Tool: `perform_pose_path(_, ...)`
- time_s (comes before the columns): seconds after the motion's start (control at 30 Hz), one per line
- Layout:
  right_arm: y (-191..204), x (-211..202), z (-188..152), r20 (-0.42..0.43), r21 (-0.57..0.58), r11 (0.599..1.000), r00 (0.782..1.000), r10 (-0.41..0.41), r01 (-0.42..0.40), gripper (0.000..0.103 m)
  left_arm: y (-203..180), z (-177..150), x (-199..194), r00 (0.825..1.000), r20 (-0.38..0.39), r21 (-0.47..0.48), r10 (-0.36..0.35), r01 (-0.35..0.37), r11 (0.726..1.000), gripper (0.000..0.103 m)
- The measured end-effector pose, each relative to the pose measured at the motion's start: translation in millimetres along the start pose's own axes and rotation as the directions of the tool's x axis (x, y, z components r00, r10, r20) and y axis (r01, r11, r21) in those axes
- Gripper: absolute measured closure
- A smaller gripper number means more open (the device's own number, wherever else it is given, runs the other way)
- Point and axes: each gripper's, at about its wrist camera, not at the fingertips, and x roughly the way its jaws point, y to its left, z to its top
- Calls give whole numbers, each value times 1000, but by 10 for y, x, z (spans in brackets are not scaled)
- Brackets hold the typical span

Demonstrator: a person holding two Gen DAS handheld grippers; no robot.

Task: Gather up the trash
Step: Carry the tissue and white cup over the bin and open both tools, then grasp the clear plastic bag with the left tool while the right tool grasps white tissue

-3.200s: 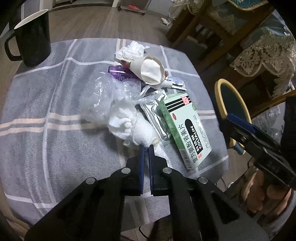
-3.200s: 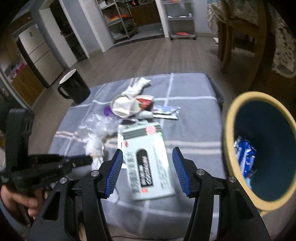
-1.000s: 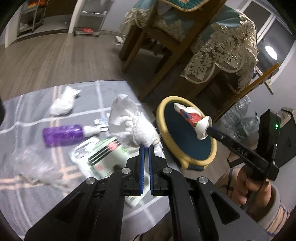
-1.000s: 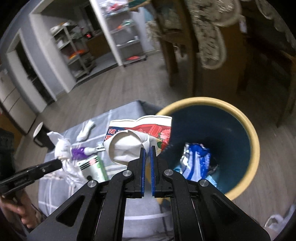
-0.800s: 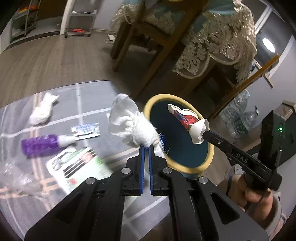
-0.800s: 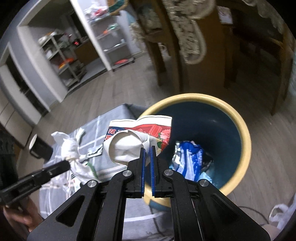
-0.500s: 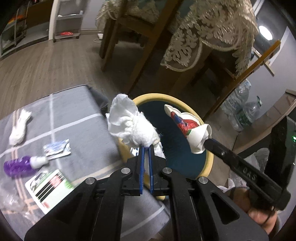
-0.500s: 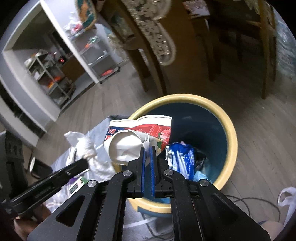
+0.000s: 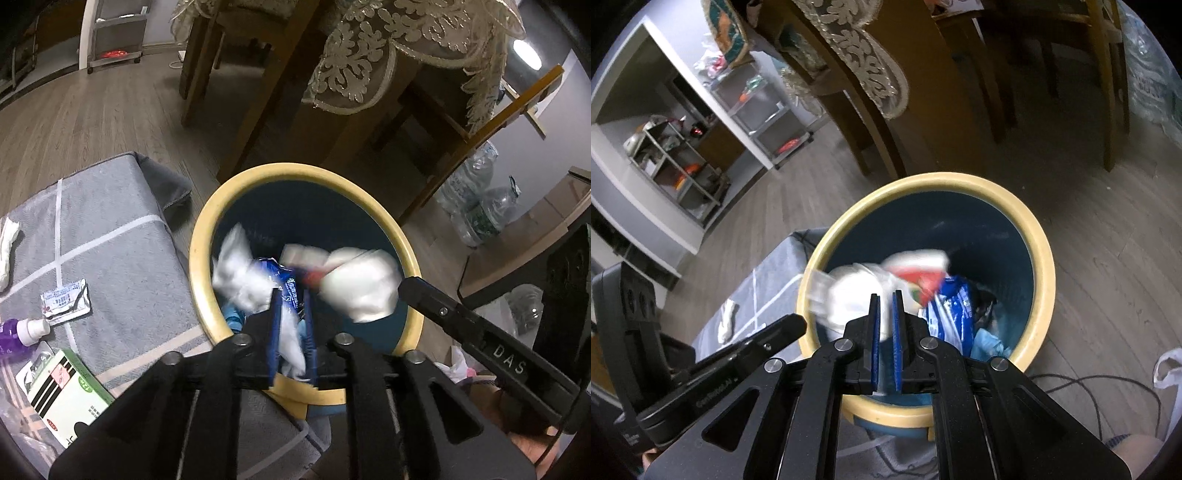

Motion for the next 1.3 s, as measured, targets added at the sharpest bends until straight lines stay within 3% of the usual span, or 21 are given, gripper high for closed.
perform_pose_path(0.2, -2, 7, 1, 5, 9, 1000, 1000, 12, -12, 83, 162, -66, -137, 1000, 14, -30, 5, -5, 1000, 82)
perform_pose_path(0.3, 29, 14, -3, 7, 3, 1000, 1000, 18, -18, 81, 261, -118, -288, 1000, 27, -30, 15, -14, 999, 74)
perform_pose_path(0.43, 84, 32, -5, 4, -15, 1000, 1000, 19, -19, 79, 445, -190, -546, 997, 55, -31, 60, -58, 998, 59)
perform_pose_path(0.73, 362, 67, -77, -7, -99, 995, 1000, 20, -21, 73, 995, -427, -1177, 984, 93, -76, 151, -144, 987, 46)
perform_pose_path(1.07, 693, 111, -175, -22, -196, 980, 999, 32, -36, 64, 1643, -846, -1739, 948, 91, -118, 305, -294, 949, 42)
perform_pose_path(1.13, 762, 121, -198, -27, -218, 975, 999, 32, -37, 62, 1787, -927, -1791, 933, 88, -135, 348, -335, 933, 41)
perform_pose_path(1.3, 888, 135, -251, -30, -272, 962, 999, 22, -29, 61, 2157, -1067, -1760, 923, 34, -220, 383, -367, 904, 41)
